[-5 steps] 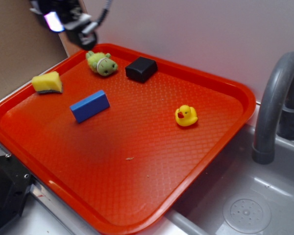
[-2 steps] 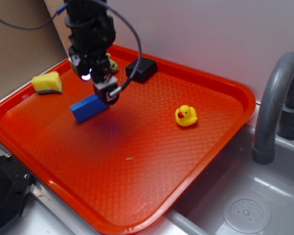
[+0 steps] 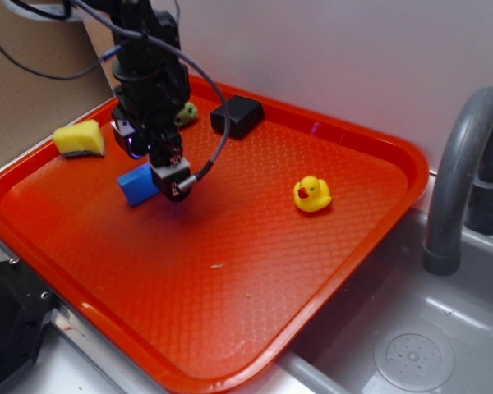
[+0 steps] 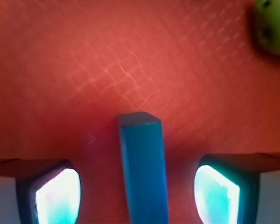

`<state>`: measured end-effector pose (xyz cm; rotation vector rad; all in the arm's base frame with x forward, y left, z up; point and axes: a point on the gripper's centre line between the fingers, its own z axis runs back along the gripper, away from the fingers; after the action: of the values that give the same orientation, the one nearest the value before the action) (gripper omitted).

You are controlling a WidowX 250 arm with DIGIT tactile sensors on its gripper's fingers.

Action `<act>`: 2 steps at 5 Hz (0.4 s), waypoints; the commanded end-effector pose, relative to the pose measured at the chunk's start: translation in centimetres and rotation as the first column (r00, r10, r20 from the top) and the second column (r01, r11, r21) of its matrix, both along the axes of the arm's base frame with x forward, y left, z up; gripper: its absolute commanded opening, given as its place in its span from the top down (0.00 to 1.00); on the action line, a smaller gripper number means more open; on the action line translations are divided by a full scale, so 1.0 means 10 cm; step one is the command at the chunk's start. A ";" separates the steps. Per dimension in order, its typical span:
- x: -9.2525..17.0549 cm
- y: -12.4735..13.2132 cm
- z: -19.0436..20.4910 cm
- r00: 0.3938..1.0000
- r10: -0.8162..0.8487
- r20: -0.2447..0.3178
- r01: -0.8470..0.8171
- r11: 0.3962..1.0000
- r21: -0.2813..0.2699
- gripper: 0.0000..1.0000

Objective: Grab the blue block.

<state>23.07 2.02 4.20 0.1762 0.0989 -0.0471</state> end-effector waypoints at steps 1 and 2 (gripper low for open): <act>0.05 0.11 -0.13 1.000 0.004 0.026 -0.005 0.999 0.034 0.28; 0.05 0.05 -0.03 0.999 -0.021 0.029 0.020 0.999 0.041 1.00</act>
<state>23.37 2.70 3.28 0.2124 0.1065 -0.0592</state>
